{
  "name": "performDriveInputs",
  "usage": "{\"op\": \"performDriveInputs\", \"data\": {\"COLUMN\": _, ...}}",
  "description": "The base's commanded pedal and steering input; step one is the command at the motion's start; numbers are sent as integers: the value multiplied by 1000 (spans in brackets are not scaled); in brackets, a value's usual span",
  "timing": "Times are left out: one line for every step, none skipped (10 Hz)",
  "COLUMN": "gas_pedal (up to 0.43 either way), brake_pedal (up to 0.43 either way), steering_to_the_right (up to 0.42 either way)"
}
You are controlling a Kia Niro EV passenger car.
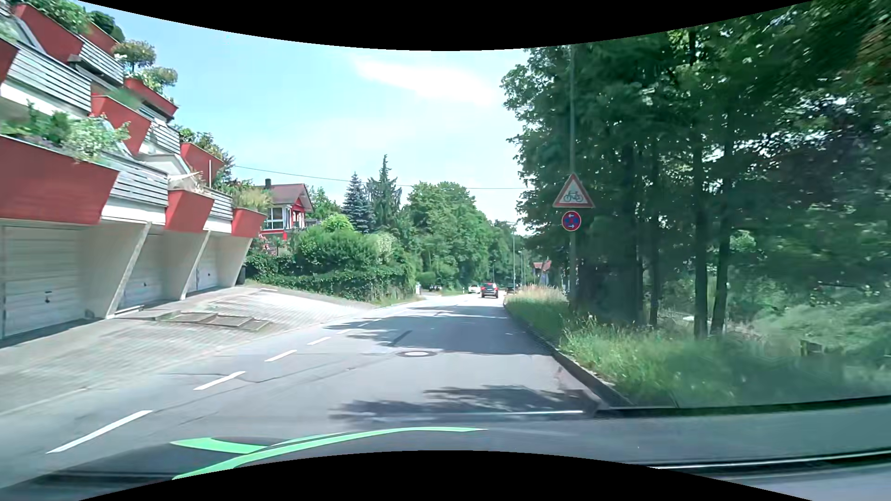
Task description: Follow the waypoints while adhering to traffic rules and regulations
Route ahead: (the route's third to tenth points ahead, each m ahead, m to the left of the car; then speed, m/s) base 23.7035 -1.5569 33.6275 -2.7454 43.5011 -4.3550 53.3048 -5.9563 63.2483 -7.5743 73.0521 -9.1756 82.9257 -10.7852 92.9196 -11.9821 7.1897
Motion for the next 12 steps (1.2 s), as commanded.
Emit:
{"op": "performDriveInputs", "data": {"gas_pedal": 0, "brake_pedal": 43, "steering_to_the_right": 24}}
{"op": "performDriveInputs", "data": {"gas_pedal": 0, "brake_pedal": 49, "steering_to_the_right": 24}}
{"op": "performDriveInputs", "data": {"gas_pedal": 0, "brake_pedal": 49, "steering_to_the_right": 24}}
{"op": "performDriveInputs", "data": {"gas_pedal": 0, "brake_pedal": 49, "steering_to_the_right": 25}}
{"op": "performDriveInputs", "data": {"gas_pedal": 0, "brake_pedal": 43, "steering_to_the_right": 28}}
{"op": "performDriveInputs", "data": {"gas_pedal": 0, "brake_pedal": 43, "steering_to_the_right": 31}}
{"op": "performDriveInputs", "data": {"gas_pedal": 0, "brake_pedal": 43, "steering_to_the_right": 31}}
{"op": "performDriveInputs", "data": {"gas_pedal": 0, "brake_pedal": 43, "steering_to_the_right": 31}}
{"op": "performDriveInputs", "data": {"gas_pedal": 0, "brake_pedal": 43, "steering_to_the_right": 31}}
{"op": "performDriveInputs", "data": {"gas_pedal": 0, "brake_pedal": 43, "steering_to_the_right": 31}}
{"op": "performDriveInputs", "data": {"gas_pedal": 0, "brake_pedal": 37, "steering_to_the_right": 31}}
{"op": "performDriveInputs", "data": {"gas_pedal": 0, "brake_pedal": 37, "steering_to_the_right": 30}}
